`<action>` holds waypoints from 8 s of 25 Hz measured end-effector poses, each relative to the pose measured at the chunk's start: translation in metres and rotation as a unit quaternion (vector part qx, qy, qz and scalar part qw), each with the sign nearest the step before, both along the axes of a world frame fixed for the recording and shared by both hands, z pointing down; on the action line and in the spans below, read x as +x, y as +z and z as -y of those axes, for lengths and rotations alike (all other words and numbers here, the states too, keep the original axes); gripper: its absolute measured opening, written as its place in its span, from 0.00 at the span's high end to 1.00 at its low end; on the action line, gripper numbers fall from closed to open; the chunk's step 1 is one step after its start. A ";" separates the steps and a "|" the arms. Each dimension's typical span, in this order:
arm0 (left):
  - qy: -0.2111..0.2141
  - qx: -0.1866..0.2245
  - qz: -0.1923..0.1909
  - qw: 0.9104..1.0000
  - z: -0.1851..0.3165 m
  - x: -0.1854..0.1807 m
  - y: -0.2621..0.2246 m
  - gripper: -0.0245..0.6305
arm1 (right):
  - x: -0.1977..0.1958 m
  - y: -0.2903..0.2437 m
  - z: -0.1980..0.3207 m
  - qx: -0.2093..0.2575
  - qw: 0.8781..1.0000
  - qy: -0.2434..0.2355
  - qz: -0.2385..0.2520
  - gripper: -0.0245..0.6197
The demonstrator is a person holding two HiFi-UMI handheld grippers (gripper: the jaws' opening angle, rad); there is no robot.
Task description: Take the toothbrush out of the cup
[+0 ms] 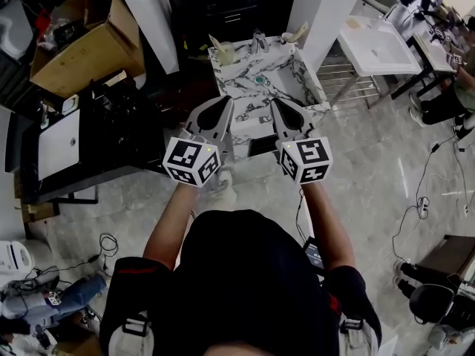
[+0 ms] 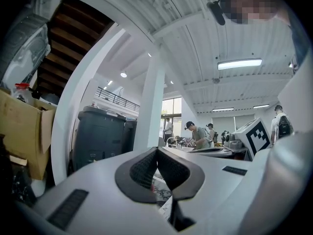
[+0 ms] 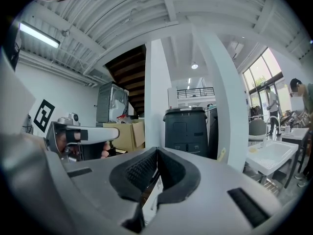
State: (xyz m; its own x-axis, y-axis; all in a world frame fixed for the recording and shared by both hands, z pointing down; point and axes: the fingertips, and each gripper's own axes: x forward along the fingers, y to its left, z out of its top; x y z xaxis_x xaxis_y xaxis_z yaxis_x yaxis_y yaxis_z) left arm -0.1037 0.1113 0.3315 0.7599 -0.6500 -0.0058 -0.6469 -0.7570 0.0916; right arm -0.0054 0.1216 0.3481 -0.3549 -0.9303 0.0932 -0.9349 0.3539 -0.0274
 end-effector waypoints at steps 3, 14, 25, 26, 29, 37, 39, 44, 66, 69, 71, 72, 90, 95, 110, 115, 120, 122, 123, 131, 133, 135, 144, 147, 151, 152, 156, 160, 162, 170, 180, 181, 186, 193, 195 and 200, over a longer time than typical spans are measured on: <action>0.001 -0.006 -0.003 1.000 0.019 0.004 0.003 0.95 | 0.002 0.003 0.018 -0.005 1.000 0.000 -0.005 0.91; 0.007 -0.023 -0.008 1.000 0.090 0.004 0.007 0.95 | 0.001 0.009 0.087 -0.021 1.000 0.007 0.000 0.91; 0.016 -0.042 -0.019 0.999 0.161 -0.012 0.009 0.95 | -0.011 0.006 0.154 -0.032 0.999 0.022 -0.003 0.91; 0.017 -0.044 -0.021 0.999 0.167 -0.014 0.009 0.95 | -0.013 0.005 0.159 -0.033 0.999 0.024 -0.005 0.91; 0.021 -0.051 -0.029 0.998 0.184 -0.019 0.011 0.95 | -0.017 0.007 0.173 -0.038 0.999 0.030 -0.009 0.91; 0.031 -0.065 -0.038 0.997 0.220 -0.030 0.020 0.95 | -0.029 0.013 0.208 -0.051 0.998 0.040 -0.016 0.91; 0.034 -0.069 -0.041 0.996 0.228 -0.032 0.025 0.95 | -0.033 0.017 0.216 -0.054 0.998 0.040 -0.020 0.91; 0.039 -0.077 -0.046 0.995 0.244 -0.036 0.032 0.95 | -0.038 0.021 0.230 -0.059 0.997 0.043 -0.027 0.91; -0.001 -0.106 -0.025 0.994 0.280 -0.031 0.066 0.95 | -0.025 0.049 0.279 -0.091 0.996 0.013 -0.016 0.91; -0.014 -0.117 -0.022 0.993 0.287 -0.028 0.078 0.94 | -0.020 0.056 0.286 -0.099 0.995 0.003 -0.014 0.91; -0.019 -0.128 -0.021 0.991 0.291 -0.026 0.087 0.94 | -0.015 0.060 0.292 -0.105 0.994 -0.001 -0.011 0.91; -0.020 -0.136 -0.020 0.990 0.293 -0.024 0.092 0.94 | -0.013 0.063 0.295 -0.108 0.994 -0.004 -0.008 0.91; -0.072 -0.214 0.013 0.974 0.332 -0.010 0.167 0.82 | 0.006 0.106 0.335 -0.149 0.988 -0.048 0.004 0.91; -0.081 -0.230 0.017 0.970 0.342 -0.006 0.185 0.76 | 0.011 0.120 0.341 -0.162 0.985 -0.054 0.005 0.91; -0.112 -0.270 0.018 0.956 0.377 -0.003 0.226 0.69 | 0.023 0.138 0.355 -0.183 0.982 -0.056 0.000 0.91; -0.123 -0.270 0.024 0.955 0.388 0.000 0.230 0.66 | 0.026 0.140 0.356 -0.186 0.981 -0.055 -0.003 0.91; -0.129 -0.272 0.029 0.953 0.396 0.003 0.234 0.66 | 0.029 0.143 0.358 -0.191 0.980 -0.052 0.001 0.91; -0.130 -0.272 0.032 0.953 0.399 0.004 0.235 0.66 | 0.031 0.144 0.358 -0.192 0.980 -0.053 0.000 0.91; -0.130 -0.272 0.034 0.953 0.401 0.005 0.235 0.66 | 0.031 0.144 0.359 -0.192 0.980 -0.053 0.000 0.91; -0.133 -0.277 0.058 0.950 0.406 0.008 0.242 0.67 | 0.033 0.142 0.362 -0.195 0.979 -0.053 0.000 0.91; -0.134 -0.278 0.062 0.949 0.408 0.009 0.244 0.67 | 0.033 0.142 0.362 -0.195 0.979 -0.054 0.001 0.91; -0.134 -0.277 0.069 0.949 0.409 0.010 0.246 0.68 | 0.034 0.142 0.362 -0.194 0.979 -0.054 0.001 0.91; -0.145 -0.273 0.094 0.946 0.412 0.006 0.252 0.79 | 0.041 0.145 0.362 -0.198 0.979 -0.051 0.003 0.91; -0.148 -0.268 0.092 0.947 0.412 0.005 0.248 0.81 | 0.043 0.146 0.361 -0.197 0.979 -0.050 0.004 0.91; -0.148 -0.262 0.088 0.949 0.413 0.006 0.242 0.81 | 0.045 0.143 0.362 -0.195 0.979 -0.051 0.006 0.91; -0.149 -0.260 0.088 0.950 0.413 0.006 0.241 0.81 | 0.045 0.143 0.362 -0.195 0.980 -0.051 0.006 0.91; -0.149 -0.252 0.092 0.952 0.412 0.007 0.234 0.81 | 0.047 0.142 0.361 -0.193 0.980 -0.051 0.007 0.91; -0.151 -0.239 0.100 0.954 0.413 0.007 0.225 0.81 | 0.048 0.138 0.363 -0.190 0.980 -0.052 0.009 0.91; -0.152 -0.234 0.102 0.955 0.412 0.006 0.220 0.81 | 0.048 0.137 0.364 -0.188 0.981 -0.052 0.010 0.91; -0.155 -0.215 0.103 0.959 0.408 0.001 0.201 0.83 | 0.046 0.127 0.365 -0.176 0.983 -0.054 0.017 0.91; -0.167 -0.179 0.095 0.965 0.396 -0.002 0.160 0.84 | 0.047 0.115 0.364 -0.162 0.985 -0.059 0.024 0.91; -0.168 -0.175 0.094 0.966 0.394 -0.002 0.155 0.84 | 0.047 0.113 0.363 -0.161 0.985 -0.060 0.025 0.91; -0.184 -0.151 0.083 0.968 0.382 -0.003 0.132 0.84 | 0.048 0.107 0.359 -0.152 0.986 -0.069 0.028 0.91; -0.198 -0.117 0.075 0.970 0.358 -0.003 0.105 0.84 | 0.050 0.103 0.349 -0.143 0.986 -0.086 0.027 0.91; -0.202 -0.108 0.077 0.970 0.351 -0.003 0.099 0.84 | 0.048 0.101 0.346 -0.140 0.985 -0.092 0.027 0.91; -0.209 -0.097 0.075 0.970 0.329 -0.009 0.088 0.84 | 0.034 0.094 0.338 -0.128 0.985 -0.115 0.022 0.91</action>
State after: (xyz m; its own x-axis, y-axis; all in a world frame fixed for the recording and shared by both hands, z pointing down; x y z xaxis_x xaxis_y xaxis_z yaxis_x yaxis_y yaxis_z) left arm -0.1126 -0.2180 0.4195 0.4130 -0.8793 0.2374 -0.9105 -0.4041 0.0874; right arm 0.0287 -0.2165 0.4421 -0.5616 -0.7730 0.2951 -0.8272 0.5316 -0.1820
